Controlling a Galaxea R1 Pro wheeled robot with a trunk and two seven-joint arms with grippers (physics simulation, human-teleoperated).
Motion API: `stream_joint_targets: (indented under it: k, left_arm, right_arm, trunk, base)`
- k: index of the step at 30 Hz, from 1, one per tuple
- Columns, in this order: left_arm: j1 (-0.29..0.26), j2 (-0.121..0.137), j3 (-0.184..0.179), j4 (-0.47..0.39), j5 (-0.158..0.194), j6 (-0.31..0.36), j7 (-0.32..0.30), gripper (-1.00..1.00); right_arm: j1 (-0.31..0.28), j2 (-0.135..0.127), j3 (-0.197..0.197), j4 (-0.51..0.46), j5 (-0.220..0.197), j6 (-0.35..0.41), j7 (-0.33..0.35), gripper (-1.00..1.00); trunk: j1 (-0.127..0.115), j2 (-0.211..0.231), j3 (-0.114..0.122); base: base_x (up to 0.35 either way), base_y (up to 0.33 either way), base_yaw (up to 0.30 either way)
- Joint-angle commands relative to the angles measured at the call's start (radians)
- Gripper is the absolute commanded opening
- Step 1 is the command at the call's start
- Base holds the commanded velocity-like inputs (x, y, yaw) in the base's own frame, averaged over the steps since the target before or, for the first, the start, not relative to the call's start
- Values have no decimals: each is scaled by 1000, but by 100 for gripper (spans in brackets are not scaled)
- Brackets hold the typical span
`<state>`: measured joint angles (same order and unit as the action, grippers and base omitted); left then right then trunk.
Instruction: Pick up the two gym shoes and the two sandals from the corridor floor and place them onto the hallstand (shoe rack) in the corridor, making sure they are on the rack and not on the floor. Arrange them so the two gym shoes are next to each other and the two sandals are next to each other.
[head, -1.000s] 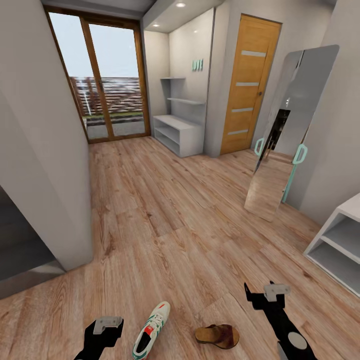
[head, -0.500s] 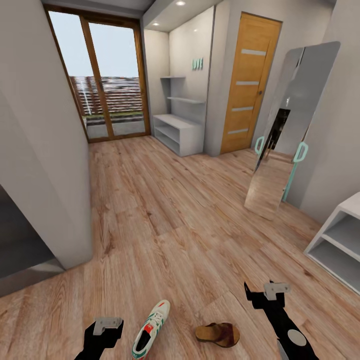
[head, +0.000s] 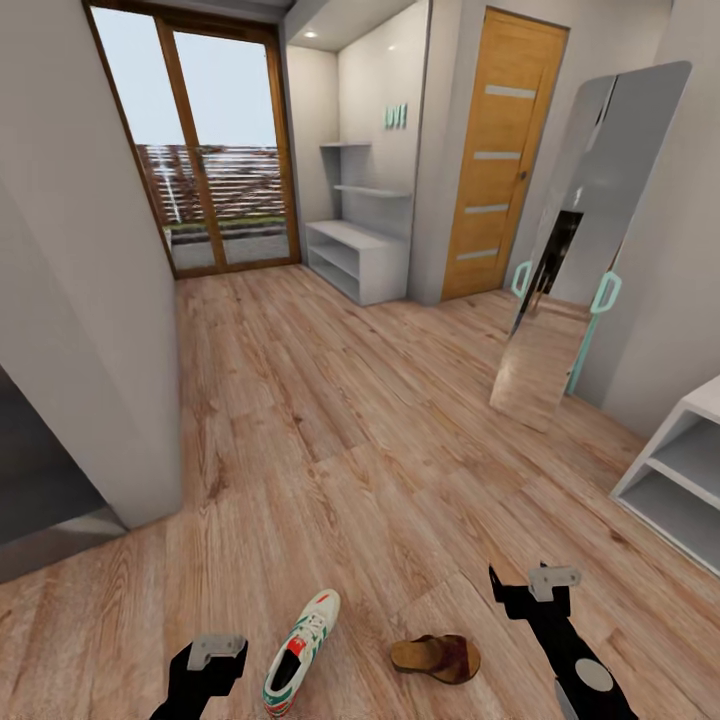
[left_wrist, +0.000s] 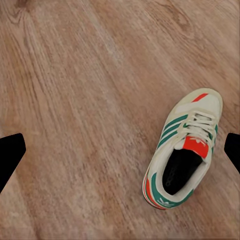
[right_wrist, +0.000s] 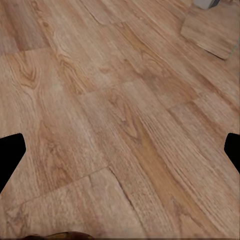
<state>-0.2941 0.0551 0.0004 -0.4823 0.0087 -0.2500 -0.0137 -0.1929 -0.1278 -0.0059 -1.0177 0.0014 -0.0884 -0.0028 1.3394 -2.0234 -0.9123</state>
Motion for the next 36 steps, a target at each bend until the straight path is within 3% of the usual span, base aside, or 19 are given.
stream_joint_targets:
  k: [1,11,21,24,25,27,30,36]
  left_arm:
    - [-1,0,0,1,1,-3,-1,100]
    - [-4,1,-10,1,-5,3,-6,100]
    - [-29,3,-58,-11,-17,35,-97,100]
    - [-66,5,-77,-11,-43,95,-135,100]
    - [-97,5,-84,-6,-69,154,-154,100]
    - [-112,5,-87,-4,-88,187,-163,100]
    - [-127,4,-89,-2,-119,224,-172,100]
    - [-138,2,-91,-1,-146,252,-177,100]
  right_arm:
    - [0,0,0,0,0,-3,0,100]
    - [0,-4,-1,-34,0,37,0,100]
    - [-2,-7,-2,-234,0,315,3,100]
    - [-4,-7,-2,-325,-1,395,4,100]
    - [-5,-7,-2,-384,-1,428,4,100]
    - [-6,-7,-2,-414,-1,441,4,100]
    - [-7,-7,-1,-444,-1,456,4,100]
    - [-7,-7,-1,-462,-1,465,4,100]
  trunk:
    - [4,-8,-6]
    - [42,-78,-52]
    - [80,-148,-100]
    - [92,-169,-114]
    - [96,-176,-119]
    - [103,-190,-128]
    - [115,-211,-142]
    - [138,-253,-169]
  base:
    - [0,0,0]
    - [0,0,0]
    - [0,0,0]
    - [0,0,0]
    - [0,0,0]
    - [0,0,0]
    - [0,0,0]
    - [0,0,0]
